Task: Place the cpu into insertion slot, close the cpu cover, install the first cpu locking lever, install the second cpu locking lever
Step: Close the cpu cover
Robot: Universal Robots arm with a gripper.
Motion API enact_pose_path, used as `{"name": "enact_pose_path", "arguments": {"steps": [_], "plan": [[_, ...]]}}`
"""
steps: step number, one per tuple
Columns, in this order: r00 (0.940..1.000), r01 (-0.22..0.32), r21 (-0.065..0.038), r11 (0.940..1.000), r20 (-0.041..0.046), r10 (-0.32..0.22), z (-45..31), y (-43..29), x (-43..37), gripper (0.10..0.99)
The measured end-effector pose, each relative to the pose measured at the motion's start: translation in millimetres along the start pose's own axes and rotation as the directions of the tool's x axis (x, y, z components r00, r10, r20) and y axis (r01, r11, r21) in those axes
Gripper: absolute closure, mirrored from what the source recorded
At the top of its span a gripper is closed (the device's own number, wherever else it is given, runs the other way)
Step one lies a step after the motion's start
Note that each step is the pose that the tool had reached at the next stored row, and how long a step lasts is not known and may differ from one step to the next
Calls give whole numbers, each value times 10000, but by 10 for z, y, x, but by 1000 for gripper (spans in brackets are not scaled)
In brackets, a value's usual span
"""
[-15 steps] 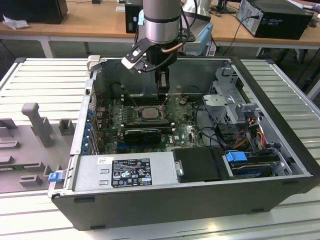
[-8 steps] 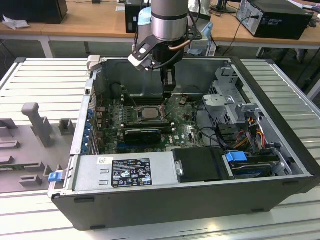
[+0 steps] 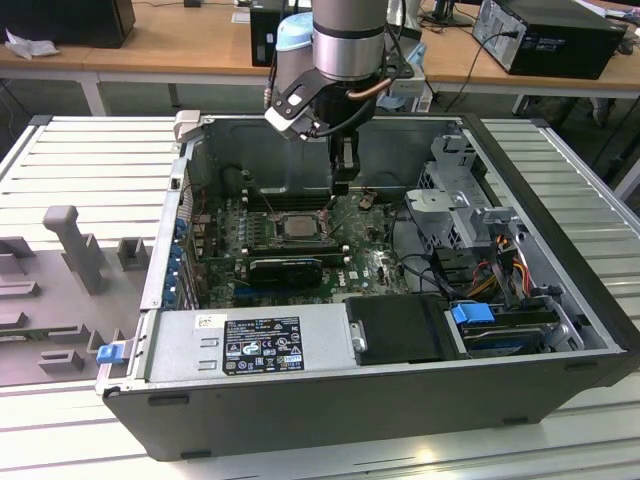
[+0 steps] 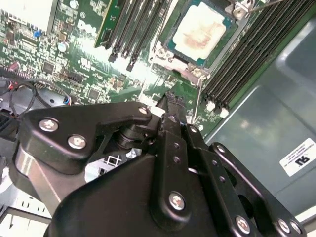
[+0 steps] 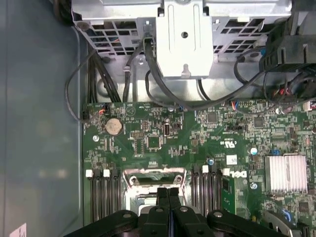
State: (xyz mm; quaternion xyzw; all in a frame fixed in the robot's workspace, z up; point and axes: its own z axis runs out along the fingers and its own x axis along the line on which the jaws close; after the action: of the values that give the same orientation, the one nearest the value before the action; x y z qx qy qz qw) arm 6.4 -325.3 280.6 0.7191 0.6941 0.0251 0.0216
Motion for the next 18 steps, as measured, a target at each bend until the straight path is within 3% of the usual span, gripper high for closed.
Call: {"name": "enact_pose_path", "arguments": {"steps": [2,5,6,10,13,18], "plan": [[10000,-2,1,10000,0,2,2,17,0,980],[10000,2,17,10000,-1,-2,19,129,4,980],[10000,17,58,10000,1,-17,42,203,9,980],[10000,27,89,10000,3,-27,114,293,33,980],[10000,26,113,9999,1,-26,154,352,53,980],[10000,45,125,9999,2,-45,253,382,70,980]]}}
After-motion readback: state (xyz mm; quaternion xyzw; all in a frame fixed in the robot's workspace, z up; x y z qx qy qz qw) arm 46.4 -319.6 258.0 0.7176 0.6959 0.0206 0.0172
